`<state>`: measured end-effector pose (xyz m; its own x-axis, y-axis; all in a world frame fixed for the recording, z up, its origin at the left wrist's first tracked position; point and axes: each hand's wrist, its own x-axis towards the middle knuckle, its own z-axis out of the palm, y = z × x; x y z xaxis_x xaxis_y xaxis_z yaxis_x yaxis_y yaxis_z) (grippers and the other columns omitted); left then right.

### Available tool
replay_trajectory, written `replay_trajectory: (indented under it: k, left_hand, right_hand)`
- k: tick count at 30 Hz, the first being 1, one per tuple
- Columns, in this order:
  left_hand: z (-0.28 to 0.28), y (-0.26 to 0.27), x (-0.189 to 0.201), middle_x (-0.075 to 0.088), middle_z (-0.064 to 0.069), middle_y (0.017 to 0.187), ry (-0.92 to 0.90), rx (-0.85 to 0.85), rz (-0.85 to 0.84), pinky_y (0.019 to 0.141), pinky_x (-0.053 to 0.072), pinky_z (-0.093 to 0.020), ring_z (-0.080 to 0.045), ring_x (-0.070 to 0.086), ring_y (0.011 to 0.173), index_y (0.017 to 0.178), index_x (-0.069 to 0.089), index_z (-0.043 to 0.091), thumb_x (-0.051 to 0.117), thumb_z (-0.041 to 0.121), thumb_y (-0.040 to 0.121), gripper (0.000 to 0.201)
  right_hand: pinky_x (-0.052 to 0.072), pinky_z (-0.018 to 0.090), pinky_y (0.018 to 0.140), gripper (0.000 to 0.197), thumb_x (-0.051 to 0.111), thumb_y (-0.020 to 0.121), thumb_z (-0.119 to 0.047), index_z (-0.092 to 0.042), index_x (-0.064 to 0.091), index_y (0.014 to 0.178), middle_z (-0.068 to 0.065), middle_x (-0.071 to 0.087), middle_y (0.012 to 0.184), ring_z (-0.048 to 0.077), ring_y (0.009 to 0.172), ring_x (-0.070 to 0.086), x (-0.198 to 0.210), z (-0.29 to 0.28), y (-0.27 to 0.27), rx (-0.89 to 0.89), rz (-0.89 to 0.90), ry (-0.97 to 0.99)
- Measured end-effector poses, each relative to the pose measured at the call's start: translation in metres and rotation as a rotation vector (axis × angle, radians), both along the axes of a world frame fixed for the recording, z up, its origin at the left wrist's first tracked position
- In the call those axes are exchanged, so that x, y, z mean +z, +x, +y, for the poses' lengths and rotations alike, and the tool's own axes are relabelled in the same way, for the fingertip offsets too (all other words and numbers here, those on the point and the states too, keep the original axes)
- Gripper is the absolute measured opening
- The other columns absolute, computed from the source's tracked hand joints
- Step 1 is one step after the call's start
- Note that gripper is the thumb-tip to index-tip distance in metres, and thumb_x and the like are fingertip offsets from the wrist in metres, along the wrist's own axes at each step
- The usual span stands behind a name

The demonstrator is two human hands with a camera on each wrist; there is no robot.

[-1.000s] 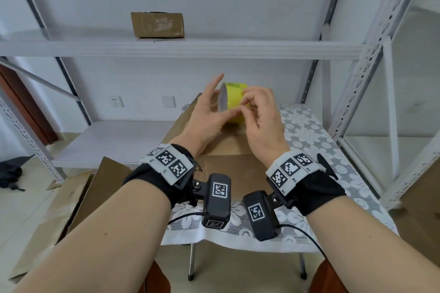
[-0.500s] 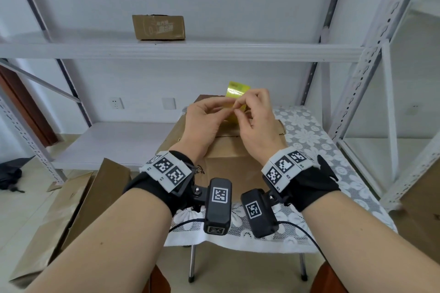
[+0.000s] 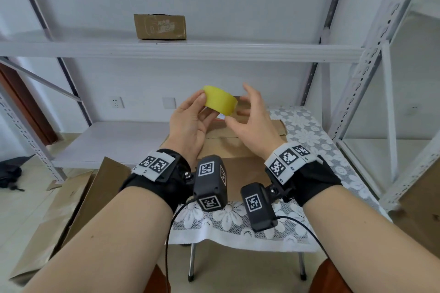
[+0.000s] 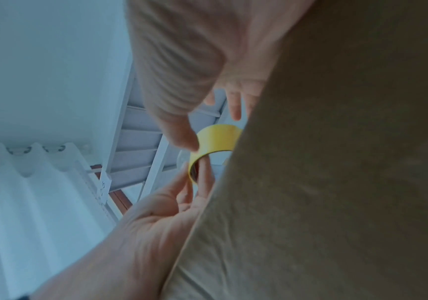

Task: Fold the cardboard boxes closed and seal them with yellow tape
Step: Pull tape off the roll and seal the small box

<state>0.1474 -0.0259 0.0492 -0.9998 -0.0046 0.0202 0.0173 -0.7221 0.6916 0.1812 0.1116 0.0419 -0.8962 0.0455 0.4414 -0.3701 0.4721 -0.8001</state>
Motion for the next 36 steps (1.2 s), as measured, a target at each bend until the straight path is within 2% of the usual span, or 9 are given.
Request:
replay_trajectory:
  k: [2,5,9,15,19,23,28,31,36]
  left_hand:
    - [-0.003,-0.001,0.001,0.07,-0.012,0.089,0.058,-0.009,-0.025,0.063,0.06,-0.029,-0.019,0.072,0.073,0.098,0.062,0.004,0.054,0.001,0.096,0.009]
    - [-0.005,0.001,0.003,0.07,-0.011,0.086,0.089,-0.047,-0.045,0.059,0.059,-0.027,-0.017,0.072,0.07,0.094,0.062,0.005,0.053,0.002,0.096,0.009]
    - [-0.007,0.004,0.004,0.068,-0.013,0.092,-0.002,-0.066,-0.042,0.063,0.06,-0.028,-0.018,0.07,0.075,0.098,0.063,0.005,0.053,0.003,0.097,0.011]
    - [-0.007,0.004,0.006,0.069,0.007,0.083,-0.488,0.224,0.013,0.064,0.053,-0.018,-0.003,0.063,0.07,0.11,0.072,0.011,0.063,0.019,0.094,0.02]
    - [-0.016,0.003,0.002,0.068,0.016,0.075,-0.555,0.303,0.021,0.063,0.049,-0.012,0.012,0.059,0.058,0.1,0.075,0.012,0.069,0.019,0.089,0.014]
    - [-0.019,0.009,-0.001,0.071,0.01,0.067,-0.511,0.274,0.018,0.066,0.055,-0.021,-0.001,0.065,0.063,0.086,0.074,0.013,0.072,0.015,0.087,0.003]
    - [-0.021,0.01,0.002,0.072,-0.002,0.065,-0.411,0.251,-0.054,0.068,0.058,-0.028,-0.016,0.069,0.065,0.075,0.072,0.008,0.072,0.008,0.085,0.01]
    - [-0.021,0.01,0.003,0.07,-0.001,0.059,-0.4,0.259,-0.089,0.066,0.059,-0.029,-0.015,0.067,0.06,0.067,0.068,0.009,0.072,0.007,0.085,0.018]
    - [-0.021,0.009,0.003,0.065,0.001,0.049,-0.419,0.283,-0.134,0.054,0.057,-0.024,-0.011,0.063,0.049,0.045,0.066,0.014,0.074,0.006,0.083,0.04]
  right_hand:
    - [0.039,0.015,0.092,0.079,0.07,0.083,-0.02,-0.021,0.024,0.147,0.004,0.034,0.14,0.006,0.109,0.047,0.0,0.0,-0.001,0.006,-0.008,0.077]
    - [0.04,0.031,0.103,0.07,0.071,0.082,-0.017,-0.018,0.033,0.141,0.005,0.036,0.135,0.014,0.116,0.047,-0.002,-0.002,-0.005,-0.01,-0.014,0.185]
    - [0.041,0.029,0.084,0.038,0.061,0.09,-0.013,-0.01,0.038,0.12,0.008,0.043,0.121,0.015,0.095,0.048,0.001,-0.006,-0.004,-0.05,-0.003,0.246]
    - [0.017,0.012,0.1,0.057,0.042,0.1,-0.02,-0.012,0.015,0.149,0.008,0.024,0.151,0.018,0.135,0.029,0.002,-0.011,-0.004,-0.013,0.047,0.255]
    - [0.02,0.012,0.092,0.063,0.047,0.097,-0.021,-0.014,0.014,0.15,0.008,0.026,0.145,0.019,0.129,0.033,0.005,-0.012,0.001,-0.04,0.036,0.325]
    - [0.027,0.019,0.085,0.057,0.05,0.087,-0.005,-0.01,0.029,0.141,0.012,0.031,0.132,0.026,0.115,0.043,0.006,-0.017,-0.002,-0.115,-0.002,0.316]
    - [0.027,0.023,0.066,0.022,0.047,0.096,-0.02,-0.006,0.041,0.112,-0.001,0.046,0.092,0.021,0.089,0.045,0.012,-0.021,-0.007,-0.15,-0.138,0.096]
    - [0.038,0.029,0.077,0.033,0.054,0.095,-0.031,-0.008,0.042,0.115,0.004,0.052,0.101,0.02,0.093,0.05,0.013,-0.023,-0.007,-0.105,-0.153,0.076]
    - [0.037,0.033,0.075,0.027,0.051,0.089,-0.008,-0.003,0.041,0.114,0.014,0.048,0.107,0.029,0.095,0.049,0.01,-0.025,-0.009,-0.103,-0.158,0.247]
